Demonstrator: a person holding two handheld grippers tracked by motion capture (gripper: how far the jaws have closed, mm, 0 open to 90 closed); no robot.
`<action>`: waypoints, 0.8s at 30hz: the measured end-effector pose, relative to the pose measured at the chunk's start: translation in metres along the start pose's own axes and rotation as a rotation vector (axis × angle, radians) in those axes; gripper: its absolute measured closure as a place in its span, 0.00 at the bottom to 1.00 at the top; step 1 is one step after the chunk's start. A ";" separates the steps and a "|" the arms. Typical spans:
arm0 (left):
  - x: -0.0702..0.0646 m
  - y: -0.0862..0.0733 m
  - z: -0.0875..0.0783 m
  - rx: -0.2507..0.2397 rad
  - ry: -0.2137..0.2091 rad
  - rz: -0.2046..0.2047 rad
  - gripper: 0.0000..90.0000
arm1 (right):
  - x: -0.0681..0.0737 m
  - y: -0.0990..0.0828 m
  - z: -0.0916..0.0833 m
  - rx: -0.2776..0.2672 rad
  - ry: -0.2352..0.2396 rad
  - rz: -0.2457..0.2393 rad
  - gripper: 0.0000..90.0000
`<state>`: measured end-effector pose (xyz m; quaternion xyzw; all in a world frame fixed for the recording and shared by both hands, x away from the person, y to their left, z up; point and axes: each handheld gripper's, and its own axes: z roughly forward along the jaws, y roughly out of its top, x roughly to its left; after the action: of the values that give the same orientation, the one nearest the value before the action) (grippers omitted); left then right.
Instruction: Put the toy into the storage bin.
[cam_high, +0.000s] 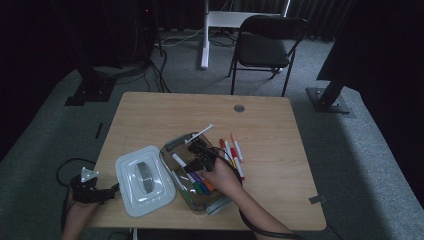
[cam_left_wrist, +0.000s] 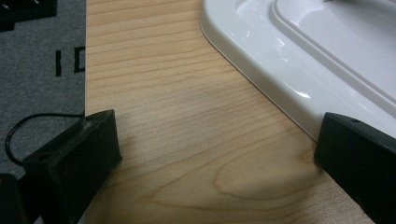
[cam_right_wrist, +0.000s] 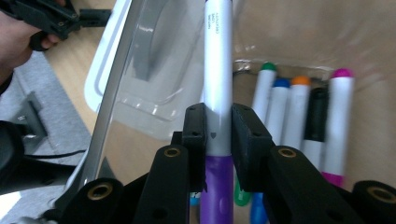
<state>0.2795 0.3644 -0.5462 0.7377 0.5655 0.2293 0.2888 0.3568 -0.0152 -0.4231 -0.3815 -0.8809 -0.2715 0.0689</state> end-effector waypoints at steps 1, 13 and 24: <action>0.000 0.000 0.000 0.000 0.000 0.002 0.01 | 0.001 0.001 0.008 0.023 -0.016 -0.007 0.85; 0.000 0.000 0.000 0.000 0.000 -0.002 0.01 | 0.003 0.005 0.034 0.102 -0.033 -0.011 0.85; 0.000 0.000 0.000 0.001 0.000 -0.001 0.01 | 0.002 0.009 0.055 0.196 -0.049 -0.007 0.85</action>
<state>0.2795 0.3644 -0.5462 0.7378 0.5658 0.2287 0.2886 0.3661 0.0208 -0.4651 -0.3763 -0.9060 -0.1750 0.0834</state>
